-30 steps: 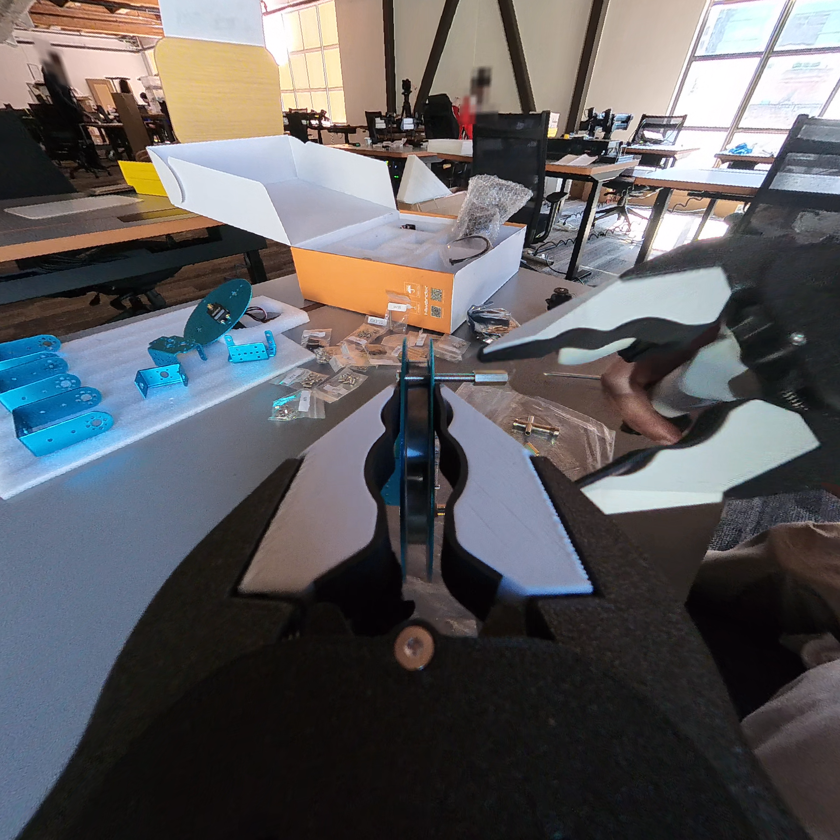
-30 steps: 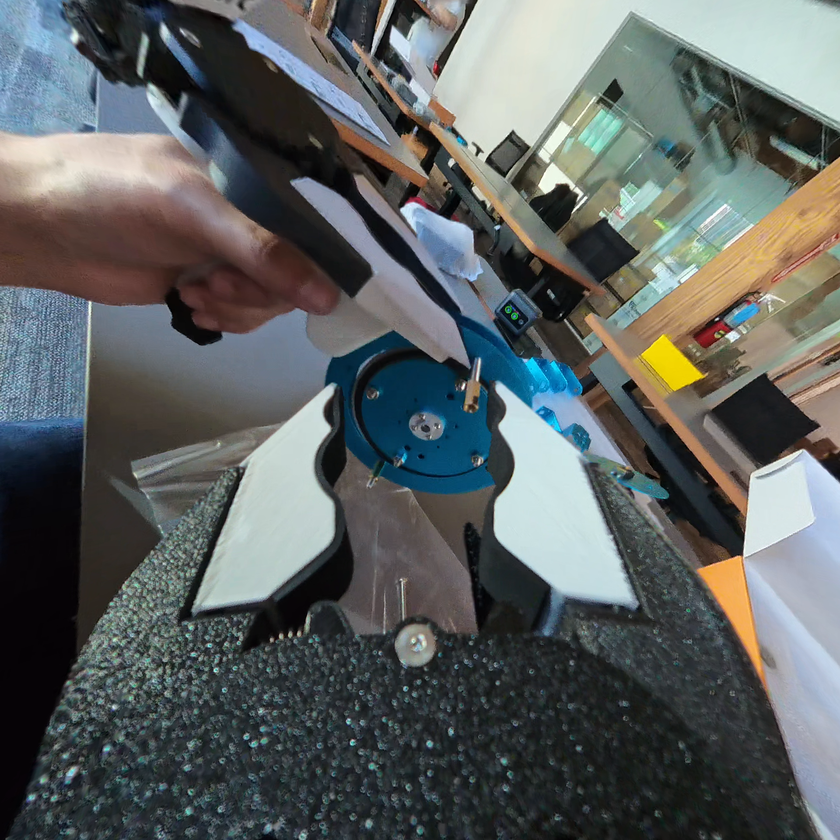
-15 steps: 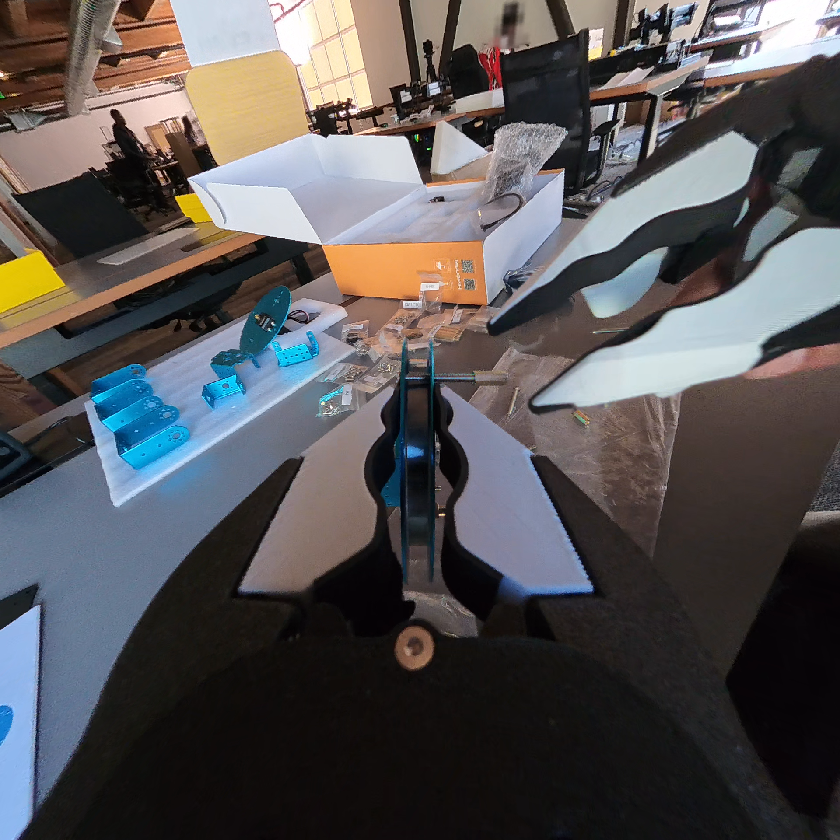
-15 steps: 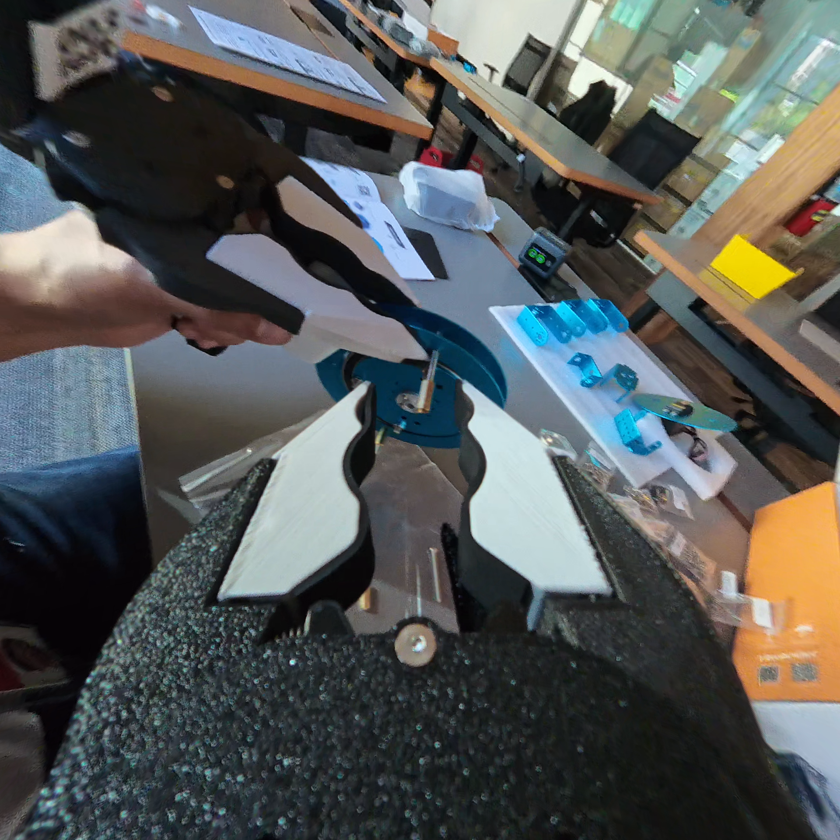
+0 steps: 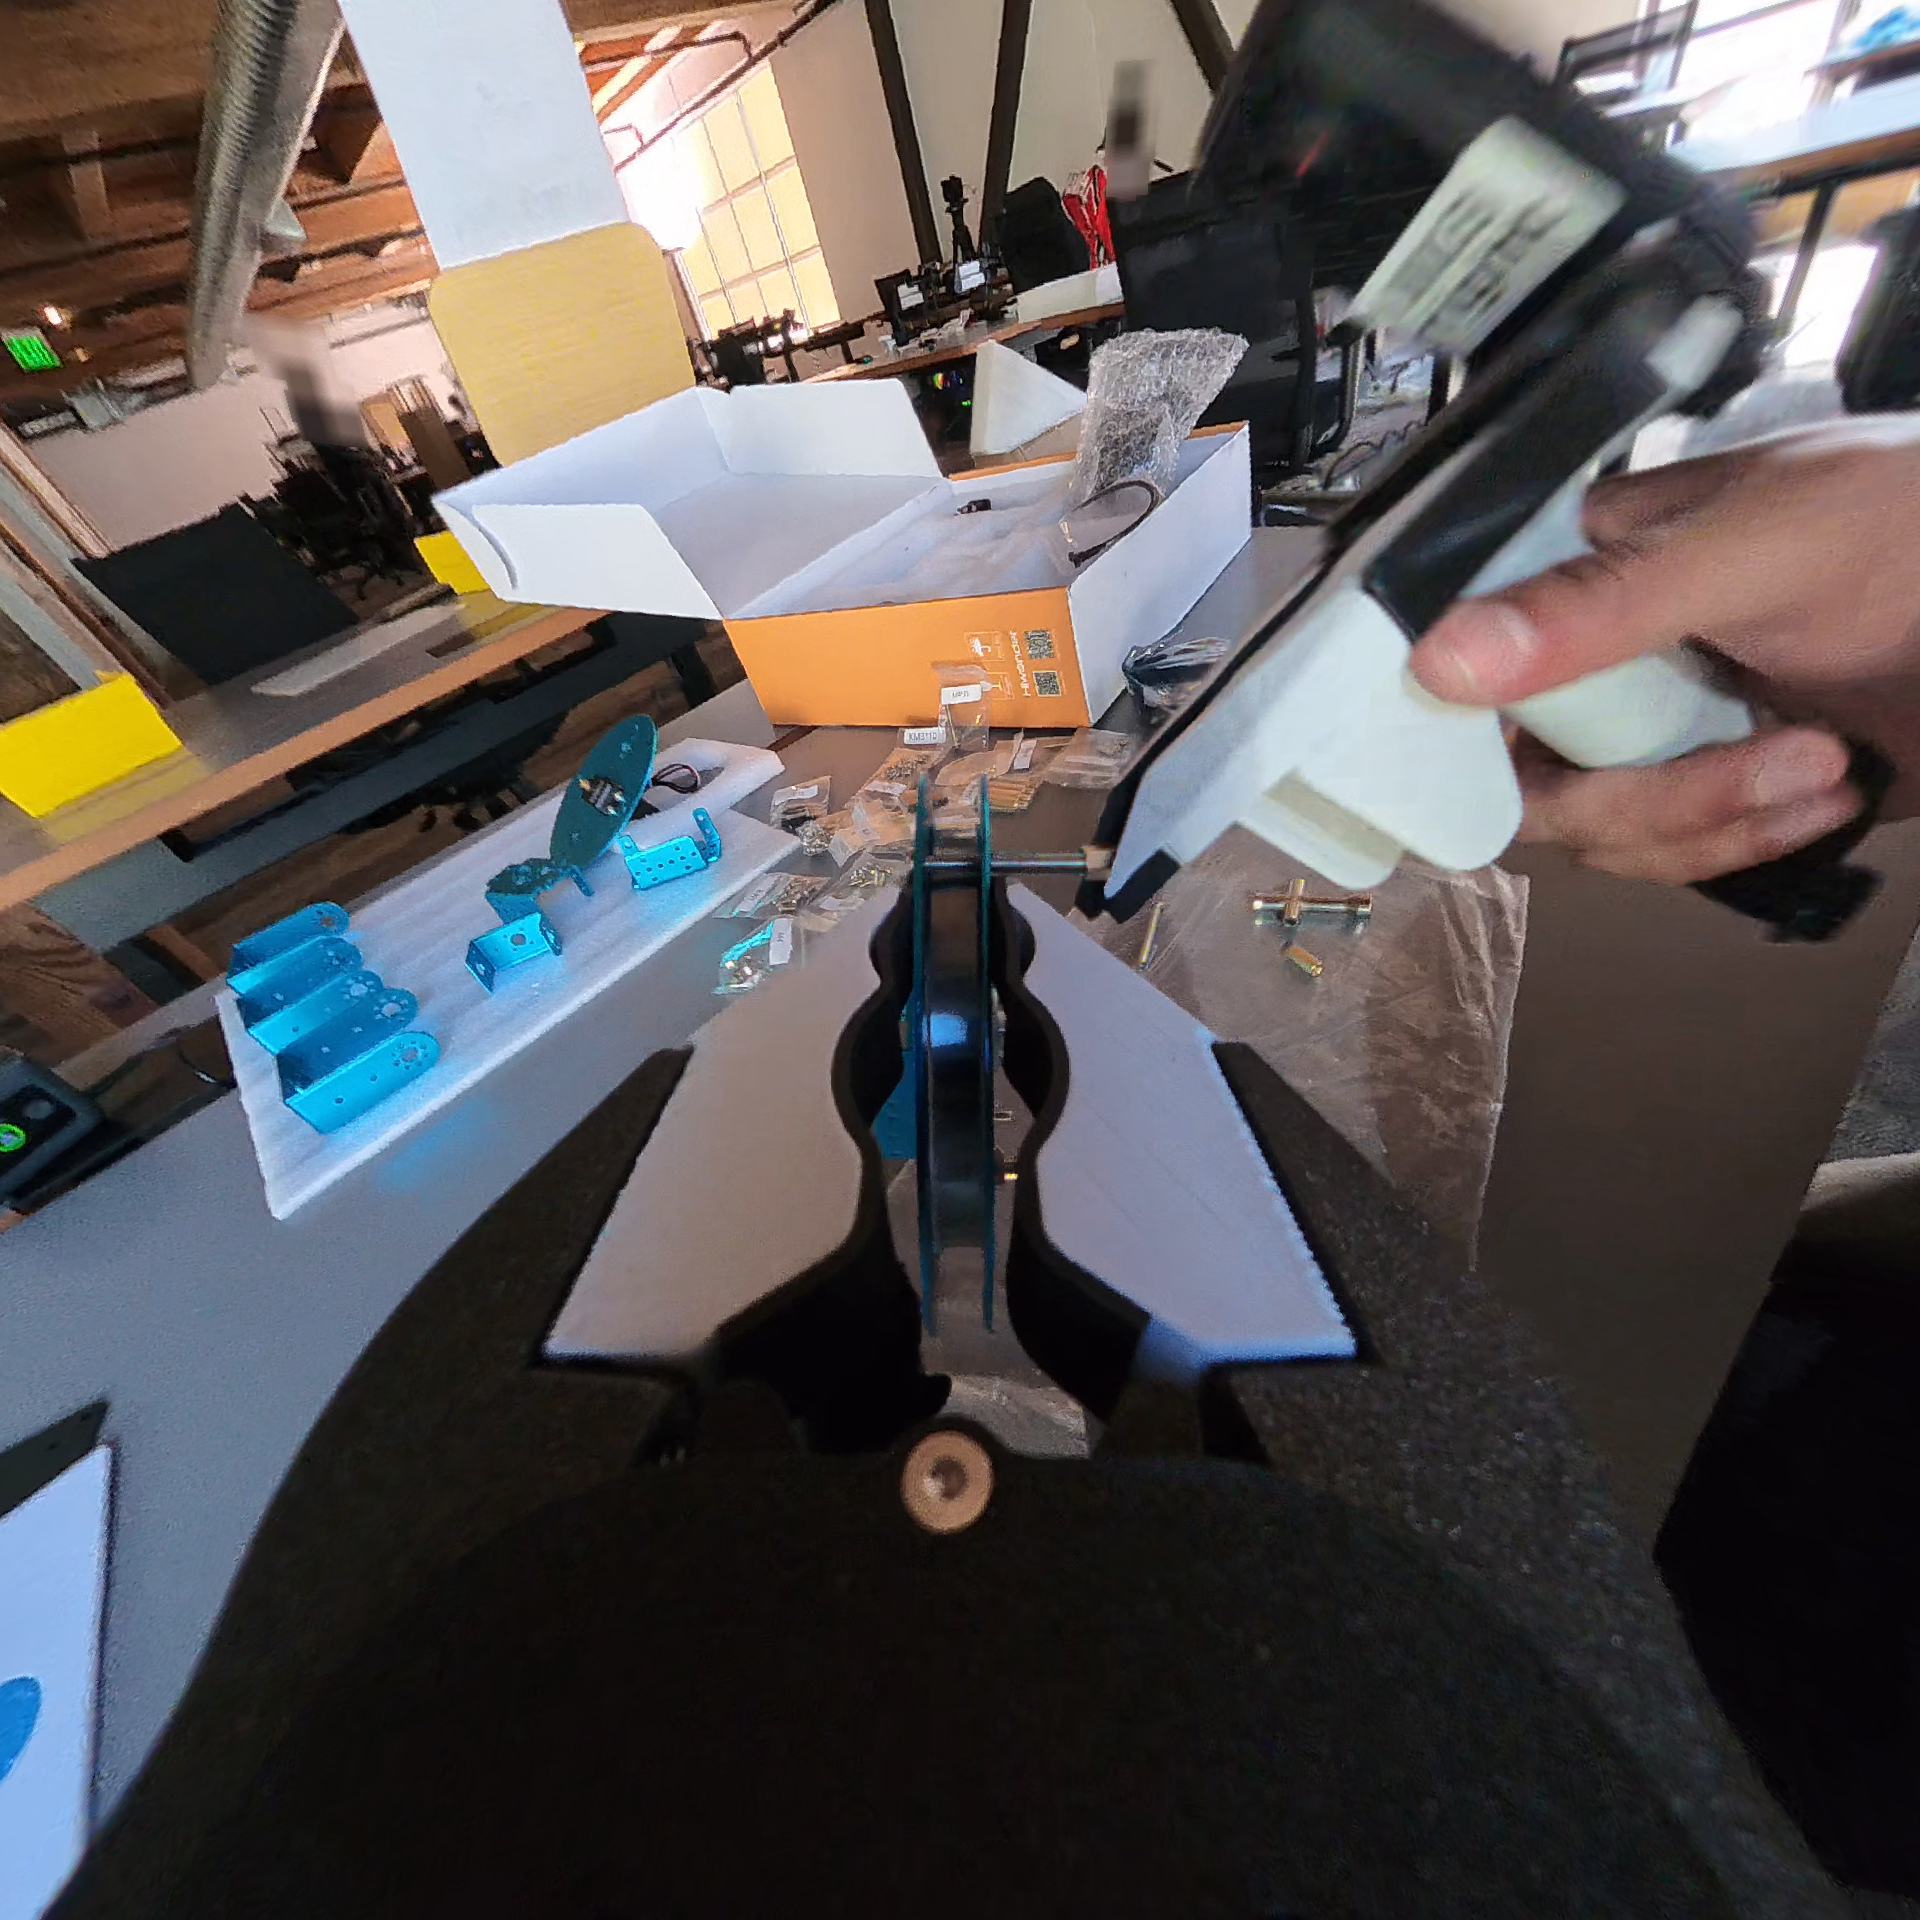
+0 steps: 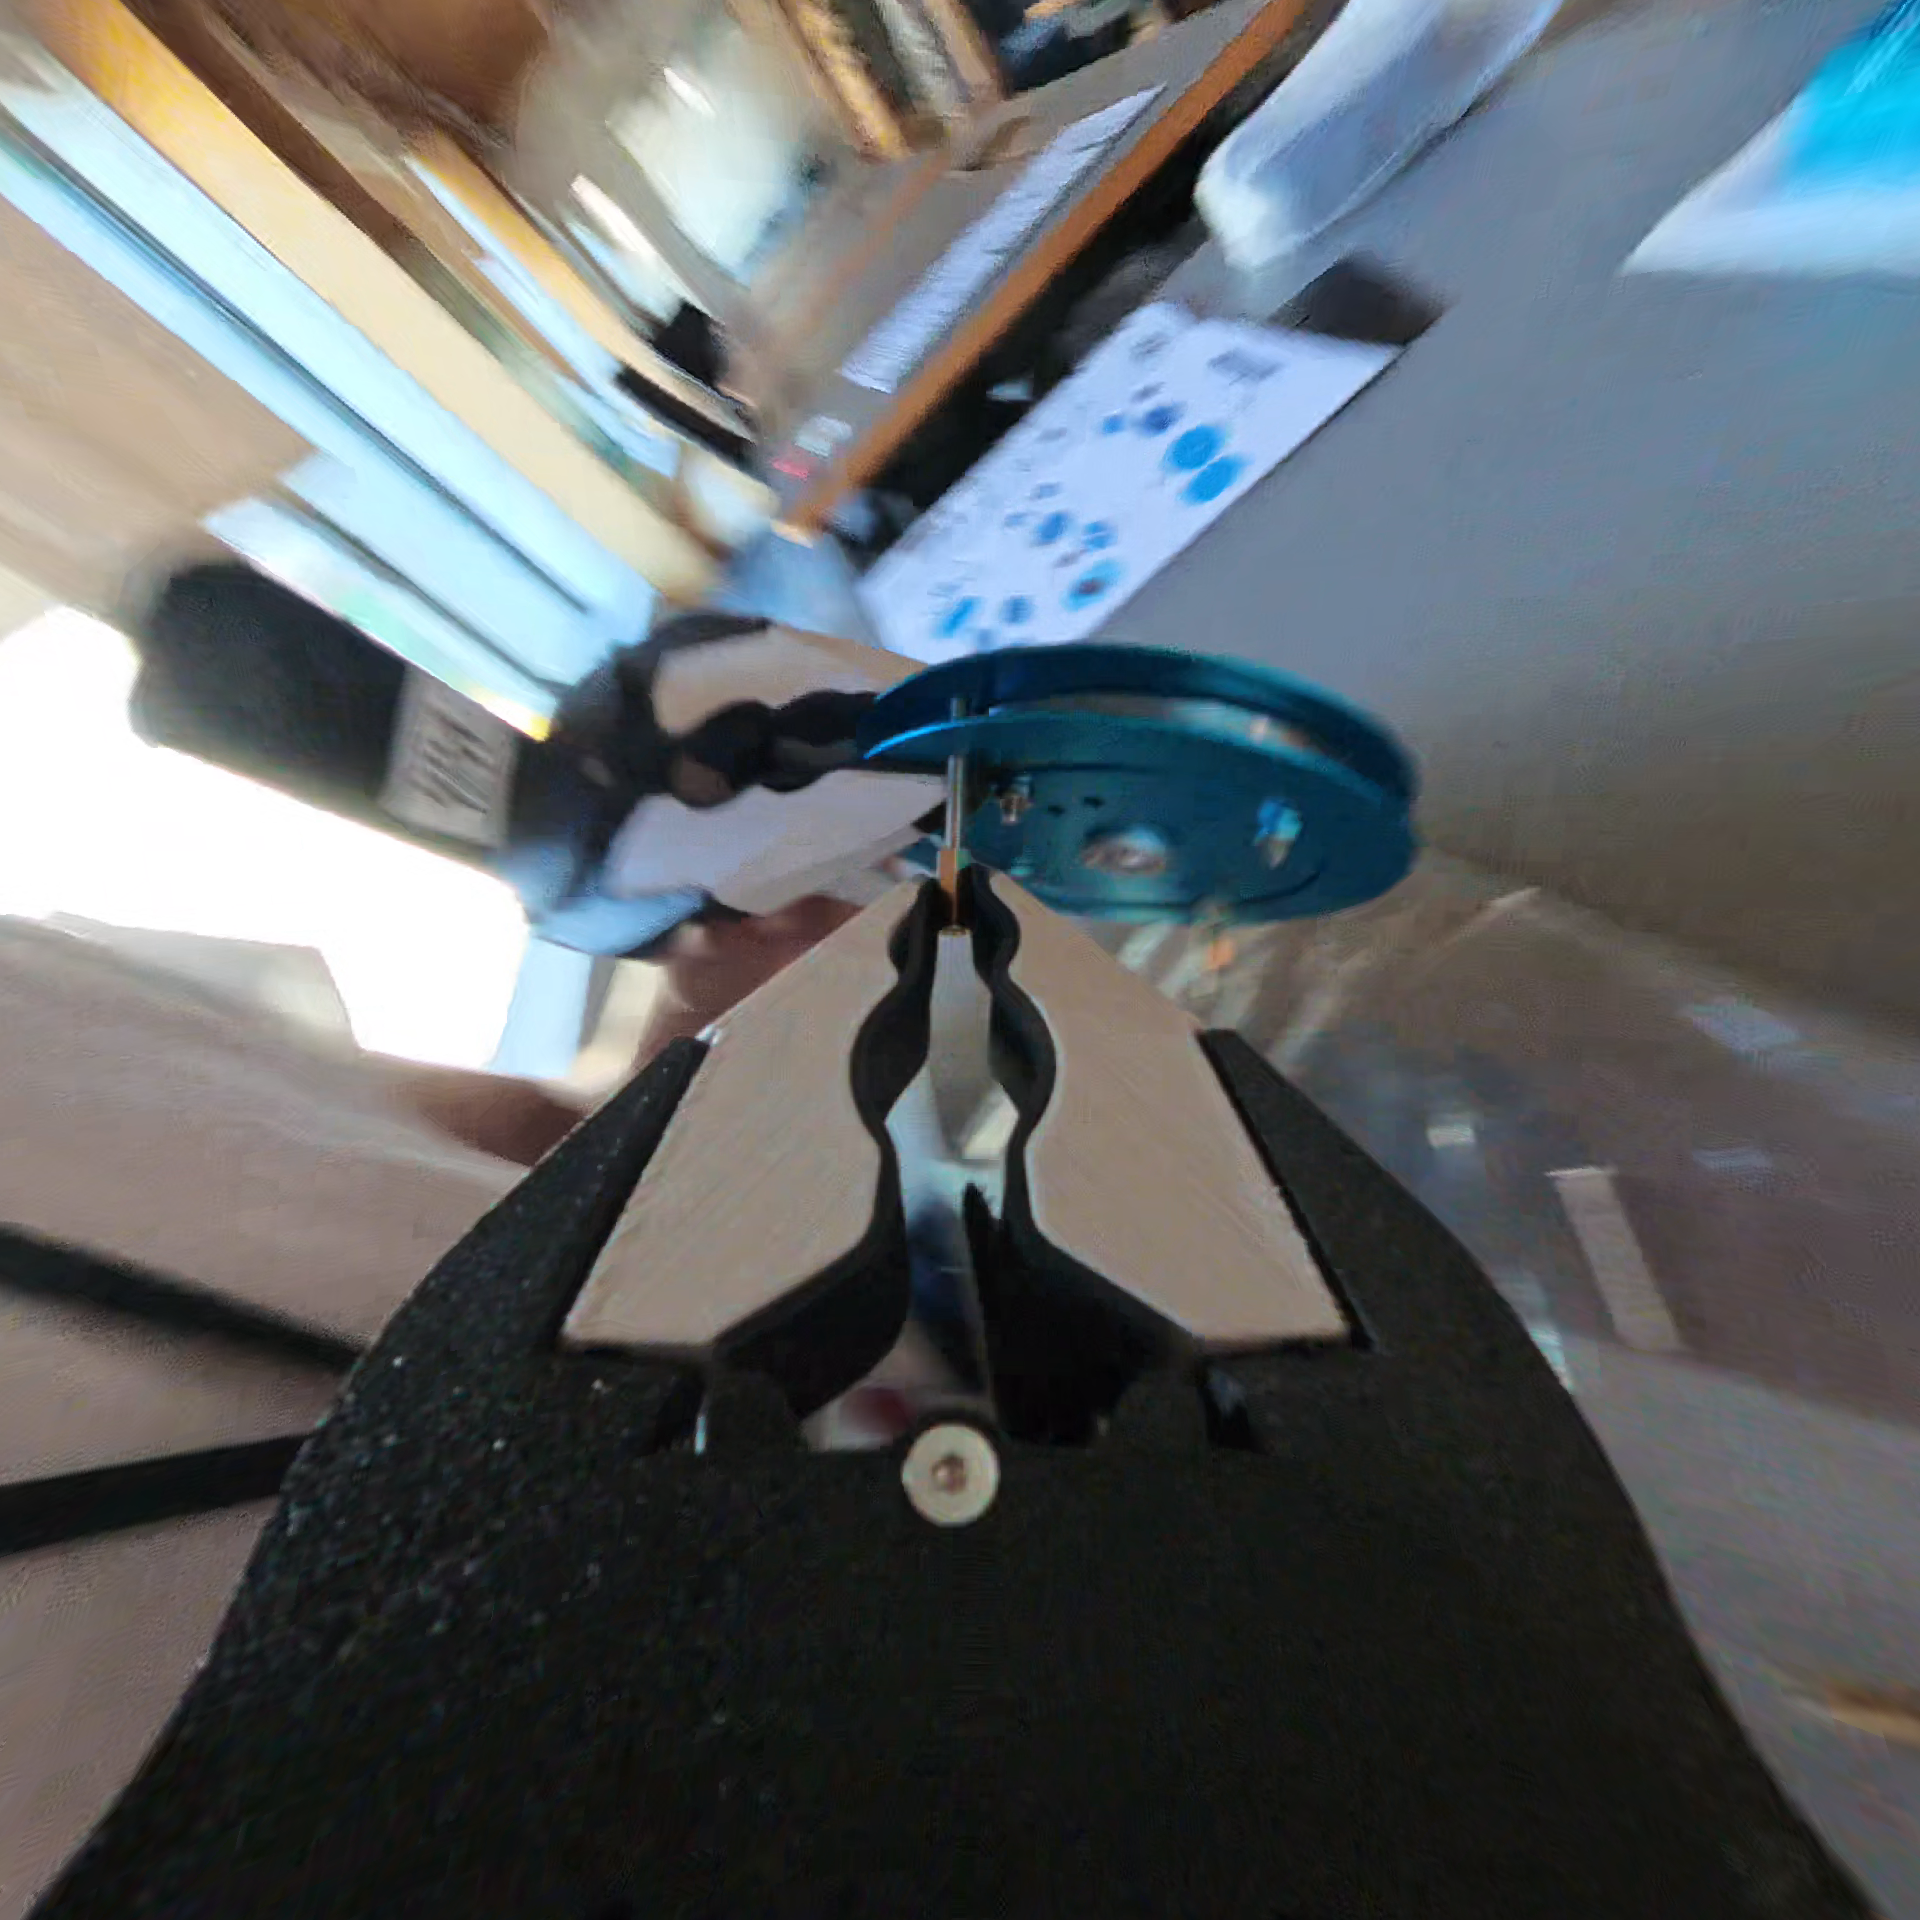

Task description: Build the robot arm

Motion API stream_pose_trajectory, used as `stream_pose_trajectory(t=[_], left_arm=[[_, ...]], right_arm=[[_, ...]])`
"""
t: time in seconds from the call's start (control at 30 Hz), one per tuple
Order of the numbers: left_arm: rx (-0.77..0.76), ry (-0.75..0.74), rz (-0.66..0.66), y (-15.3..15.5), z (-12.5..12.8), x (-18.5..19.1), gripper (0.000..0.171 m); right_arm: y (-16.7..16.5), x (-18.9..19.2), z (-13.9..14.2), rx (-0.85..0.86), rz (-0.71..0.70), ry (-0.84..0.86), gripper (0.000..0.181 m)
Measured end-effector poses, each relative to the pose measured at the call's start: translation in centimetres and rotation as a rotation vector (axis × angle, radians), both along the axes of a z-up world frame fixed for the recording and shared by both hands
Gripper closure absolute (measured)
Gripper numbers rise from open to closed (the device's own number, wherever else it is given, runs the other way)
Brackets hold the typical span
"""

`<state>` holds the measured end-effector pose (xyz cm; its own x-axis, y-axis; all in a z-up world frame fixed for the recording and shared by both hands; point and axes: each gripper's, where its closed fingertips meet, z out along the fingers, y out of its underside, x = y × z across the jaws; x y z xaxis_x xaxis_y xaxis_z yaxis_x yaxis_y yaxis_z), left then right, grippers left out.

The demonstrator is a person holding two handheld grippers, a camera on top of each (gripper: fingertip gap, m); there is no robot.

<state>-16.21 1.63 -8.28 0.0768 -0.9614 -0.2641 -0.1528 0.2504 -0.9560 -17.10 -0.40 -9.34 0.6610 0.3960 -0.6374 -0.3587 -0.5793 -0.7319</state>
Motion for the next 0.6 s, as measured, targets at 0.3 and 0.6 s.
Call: stream_pose_trajectory(t=[0.3,0.6], left_arm=[[0.047,-0.015,-0.034,-0.7,0.4,-0.3,0.159],[0.073,0.063,-0.017,-0.4,-1.5,0.2,0.16]], right_arm=[[-0.8,-0.3,1.0,-0.078,0.132,0.672,0.174],[-0.4,0.8,-1.4,0.131,-0.053,-0.388,0.167]])
